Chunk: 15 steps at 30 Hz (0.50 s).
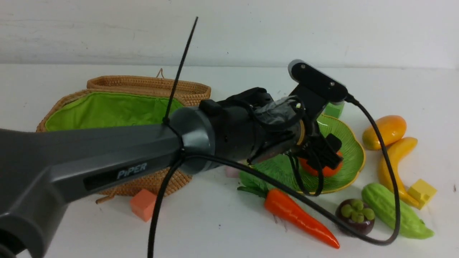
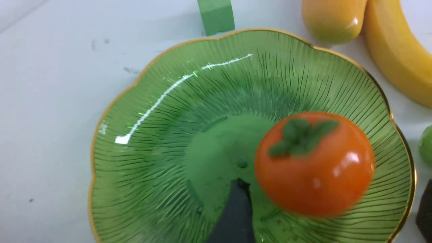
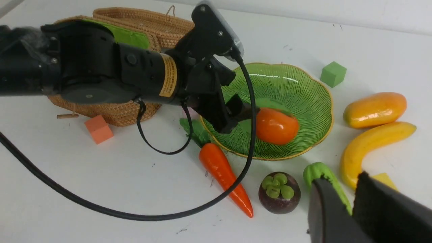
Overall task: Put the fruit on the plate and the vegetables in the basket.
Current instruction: Grab a tomato with your left arm and place it on the plate on the right, then use the left arm to grab a carrot and put it into the left basket
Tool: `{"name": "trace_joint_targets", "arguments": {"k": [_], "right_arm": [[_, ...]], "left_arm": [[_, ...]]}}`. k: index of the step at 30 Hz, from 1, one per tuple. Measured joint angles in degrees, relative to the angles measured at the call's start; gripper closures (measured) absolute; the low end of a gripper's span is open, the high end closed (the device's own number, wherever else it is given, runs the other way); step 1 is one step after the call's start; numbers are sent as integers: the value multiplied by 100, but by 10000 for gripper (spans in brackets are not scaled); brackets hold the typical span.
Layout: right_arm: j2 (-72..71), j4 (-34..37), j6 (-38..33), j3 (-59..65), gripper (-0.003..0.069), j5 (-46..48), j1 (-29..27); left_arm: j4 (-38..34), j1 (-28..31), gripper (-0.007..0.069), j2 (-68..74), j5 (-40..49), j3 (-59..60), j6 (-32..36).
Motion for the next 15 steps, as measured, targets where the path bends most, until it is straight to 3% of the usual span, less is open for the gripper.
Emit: {"name": "trace_joint_targets", "arguments": {"k": [3, 10, 12, 15], "right_arm": [[0, 69, 0, 0, 520, 14, 0], [0, 581, -216, 0, 520, 534, 0], [0, 778, -338, 0, 520, 696, 0], [0, 1057, -516, 0, 520, 961, 0]], "left_arm": [[-156, -40, 72, -287, 617, 0, -5], [-945, -532, 593, -1346, 3080, -7, 568], [-1110, -655, 638, -1471, 3533, -10, 881], [-1387, -823, 638, -1567, 4064, -16, 1655]]}}
